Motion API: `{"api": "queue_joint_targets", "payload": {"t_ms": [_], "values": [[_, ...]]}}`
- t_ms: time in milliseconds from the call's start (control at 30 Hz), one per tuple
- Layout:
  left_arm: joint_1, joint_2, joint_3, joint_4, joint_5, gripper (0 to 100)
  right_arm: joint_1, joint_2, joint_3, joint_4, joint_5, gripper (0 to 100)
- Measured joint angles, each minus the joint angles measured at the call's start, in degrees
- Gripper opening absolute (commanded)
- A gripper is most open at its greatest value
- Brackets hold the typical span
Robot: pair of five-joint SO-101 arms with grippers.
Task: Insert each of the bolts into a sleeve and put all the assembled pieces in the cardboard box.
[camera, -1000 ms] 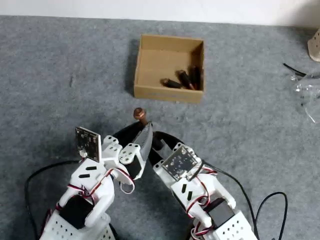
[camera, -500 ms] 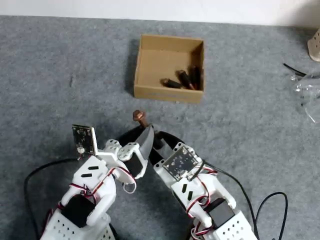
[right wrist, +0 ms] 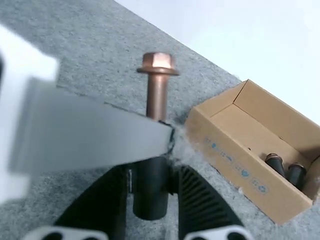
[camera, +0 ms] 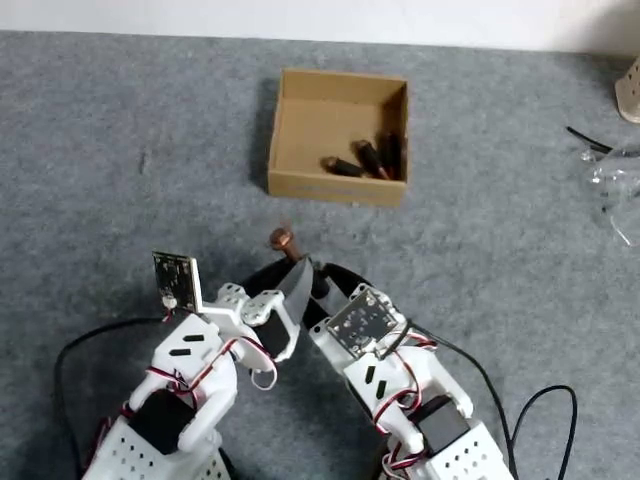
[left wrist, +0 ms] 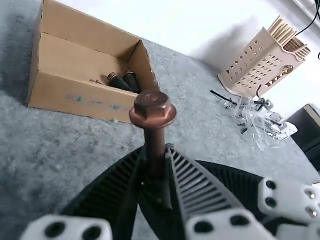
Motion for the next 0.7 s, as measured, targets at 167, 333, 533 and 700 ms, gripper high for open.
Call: {"api": "queue_joint_targets", "payload": {"t_ms": [167, 333, 533, 700], "values": [[0.0, 0.0, 0.09, -0.09, -5.19, 6, 0.0, 0.0, 0.0, 0.0, 0.0, 0.5], [0.09, 0.0, 0.97, -0.09, -9.14, 32, 0.62, 0.0, 0.0, 0.09, 0.0, 0.5], [-1.32, 0.7, 2.2, 0.26, -6.68, 38, 2.02, -0.18, 0.0, -0.09, -0.18, 0.5], [-11.43, 0.79, 1.67, 0.26, -1.49, 38, 1.67, 0.0, 0.0, -0.09, -0.09, 0.5]]}}
